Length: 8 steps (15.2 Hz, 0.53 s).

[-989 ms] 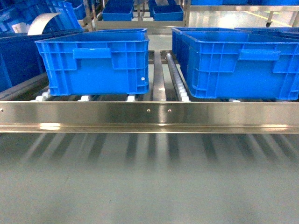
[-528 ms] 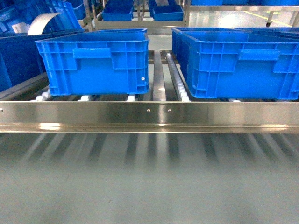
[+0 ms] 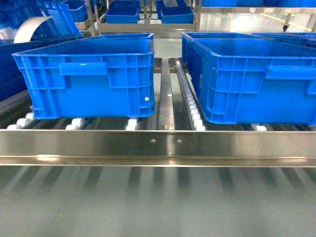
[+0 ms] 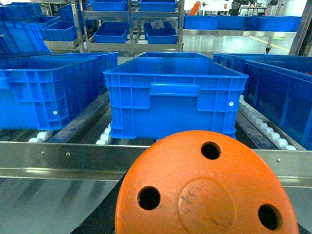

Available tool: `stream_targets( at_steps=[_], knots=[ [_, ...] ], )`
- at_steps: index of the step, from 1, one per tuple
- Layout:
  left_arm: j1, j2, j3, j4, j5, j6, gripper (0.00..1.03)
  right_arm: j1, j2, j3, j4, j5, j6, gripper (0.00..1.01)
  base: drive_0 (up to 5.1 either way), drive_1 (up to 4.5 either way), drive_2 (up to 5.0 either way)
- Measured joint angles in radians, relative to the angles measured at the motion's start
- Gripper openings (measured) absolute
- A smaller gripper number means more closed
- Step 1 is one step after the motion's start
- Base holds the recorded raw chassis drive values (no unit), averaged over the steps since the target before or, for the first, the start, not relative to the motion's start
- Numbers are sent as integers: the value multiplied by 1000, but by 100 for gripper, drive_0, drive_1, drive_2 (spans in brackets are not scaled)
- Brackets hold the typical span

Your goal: Sort blue parts and orange caps into right shelf containers

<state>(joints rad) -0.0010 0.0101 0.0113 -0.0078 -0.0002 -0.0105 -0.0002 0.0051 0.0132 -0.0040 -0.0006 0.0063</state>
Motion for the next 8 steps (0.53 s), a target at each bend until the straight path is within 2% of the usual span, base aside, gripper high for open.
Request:
stream_targets(
  at_steps=[8],
  knots=[
    [0, 0, 0, 0, 0, 0, 41, 0, 0, 0, -3, 0, 0, 42, 8, 414, -399]
  ],
)
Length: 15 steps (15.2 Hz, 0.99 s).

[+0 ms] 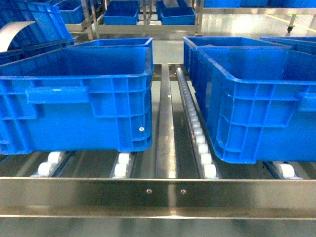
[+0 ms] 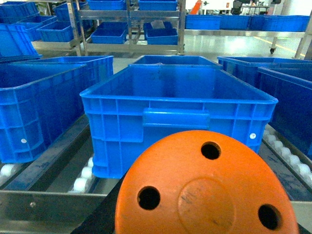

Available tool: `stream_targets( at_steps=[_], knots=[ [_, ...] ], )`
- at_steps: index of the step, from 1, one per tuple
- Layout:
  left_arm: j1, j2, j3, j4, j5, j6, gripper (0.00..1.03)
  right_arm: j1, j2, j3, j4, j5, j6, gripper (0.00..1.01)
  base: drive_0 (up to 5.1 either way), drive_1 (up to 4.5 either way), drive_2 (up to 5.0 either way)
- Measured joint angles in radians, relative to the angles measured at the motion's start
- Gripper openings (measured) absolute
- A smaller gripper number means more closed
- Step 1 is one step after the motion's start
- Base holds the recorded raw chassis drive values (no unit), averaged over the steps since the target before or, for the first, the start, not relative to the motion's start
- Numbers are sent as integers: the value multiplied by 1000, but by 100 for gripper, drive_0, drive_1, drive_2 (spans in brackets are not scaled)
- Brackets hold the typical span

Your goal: Sort blue parts and orange caps into right shelf containers

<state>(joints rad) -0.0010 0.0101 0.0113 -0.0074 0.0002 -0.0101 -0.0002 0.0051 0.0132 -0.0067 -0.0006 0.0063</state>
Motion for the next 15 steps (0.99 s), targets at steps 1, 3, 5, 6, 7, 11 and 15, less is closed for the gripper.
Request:
stream_targets(
  at_steps=[1, 3, 5, 6, 7, 11, 15],
  knots=[
    [0, 0, 0, -1, 0, 0, 41, 0, 0, 0, 2, 0, 0, 42, 8, 414, -399],
    [0, 0, 0, 2, 0, 0, 41, 0, 0, 0, 2, 0, 0, 42, 8, 414, -399],
    [0, 0, 0, -3, 0, 0, 41, 0, 0, 0, -5, 0, 0, 42, 0, 0, 0],
    [0, 0, 0, 4, 0, 0, 41, 0, 0, 0, 0, -1, 0, 42, 0, 0, 0],
    [0, 0, 0, 0, -1, 0, 41, 0, 0, 0, 0, 0, 0, 42, 0, 0, 0],
    [0, 0, 0, 0, 0, 0, 41, 0, 0, 0, 0, 0, 0, 42, 0, 0, 0],
    [0, 0, 0, 0, 0, 0, 41, 0, 0, 0, 0, 0, 0, 42, 0, 0, 0]
  ],
)
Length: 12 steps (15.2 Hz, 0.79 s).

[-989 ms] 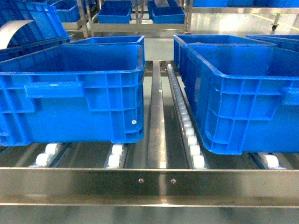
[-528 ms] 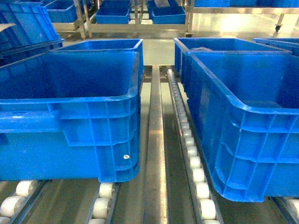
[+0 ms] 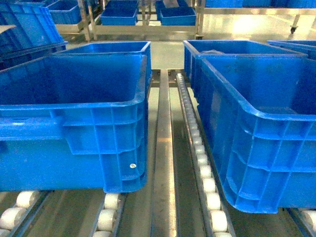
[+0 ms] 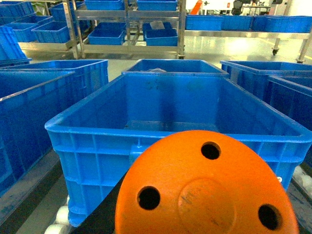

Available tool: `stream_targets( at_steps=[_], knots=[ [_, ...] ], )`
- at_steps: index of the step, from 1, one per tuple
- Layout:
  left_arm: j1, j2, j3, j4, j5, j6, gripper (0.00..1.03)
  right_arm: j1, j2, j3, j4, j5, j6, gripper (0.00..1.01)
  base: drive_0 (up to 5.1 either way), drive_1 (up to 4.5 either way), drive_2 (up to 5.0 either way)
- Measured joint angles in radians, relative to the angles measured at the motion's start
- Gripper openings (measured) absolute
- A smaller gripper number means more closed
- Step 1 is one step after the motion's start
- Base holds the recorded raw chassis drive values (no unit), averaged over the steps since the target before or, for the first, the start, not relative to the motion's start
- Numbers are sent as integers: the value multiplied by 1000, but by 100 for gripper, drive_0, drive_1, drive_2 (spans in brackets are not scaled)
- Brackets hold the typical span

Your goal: Sort blue parts and orange caps into right shelf containers

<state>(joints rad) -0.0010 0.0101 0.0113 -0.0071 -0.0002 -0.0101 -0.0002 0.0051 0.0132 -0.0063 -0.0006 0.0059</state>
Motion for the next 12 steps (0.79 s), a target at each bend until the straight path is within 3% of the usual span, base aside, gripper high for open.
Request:
stream_targets(
  at_steps=[12],
  knots=[
    [0, 0, 0, 0, 0, 0, 41, 0, 0, 0, 0, 0, 0, 42, 0, 0, 0]
  ],
)
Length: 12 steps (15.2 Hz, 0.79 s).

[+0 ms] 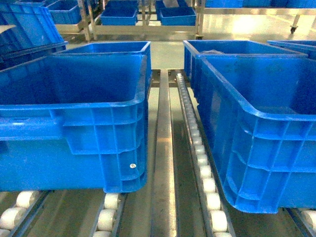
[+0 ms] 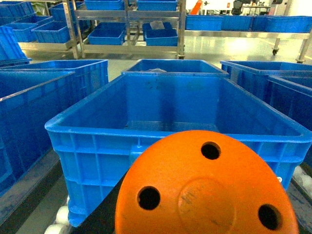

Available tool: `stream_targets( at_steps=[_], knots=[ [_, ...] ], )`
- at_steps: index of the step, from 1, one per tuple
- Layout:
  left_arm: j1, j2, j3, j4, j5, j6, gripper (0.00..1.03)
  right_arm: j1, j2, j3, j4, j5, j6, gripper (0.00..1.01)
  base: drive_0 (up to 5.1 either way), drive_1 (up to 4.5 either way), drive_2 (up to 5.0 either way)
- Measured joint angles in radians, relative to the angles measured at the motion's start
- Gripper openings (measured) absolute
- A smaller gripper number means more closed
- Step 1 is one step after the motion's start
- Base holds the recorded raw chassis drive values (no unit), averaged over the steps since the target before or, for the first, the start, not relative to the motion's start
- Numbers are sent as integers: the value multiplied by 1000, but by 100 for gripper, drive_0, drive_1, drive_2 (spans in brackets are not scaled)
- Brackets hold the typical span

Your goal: Sort blue parts and orange caps into right shelf containers

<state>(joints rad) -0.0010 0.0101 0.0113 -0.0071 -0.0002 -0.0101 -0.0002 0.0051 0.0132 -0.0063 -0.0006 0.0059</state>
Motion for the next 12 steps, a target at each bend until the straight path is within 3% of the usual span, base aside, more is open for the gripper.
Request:
stream_targets(
  at_steps=[12],
  knots=[
    [0, 0, 0, 0, 0, 0, 41, 0, 0, 0, 0, 0, 0, 42, 0, 0, 0]
  ],
)
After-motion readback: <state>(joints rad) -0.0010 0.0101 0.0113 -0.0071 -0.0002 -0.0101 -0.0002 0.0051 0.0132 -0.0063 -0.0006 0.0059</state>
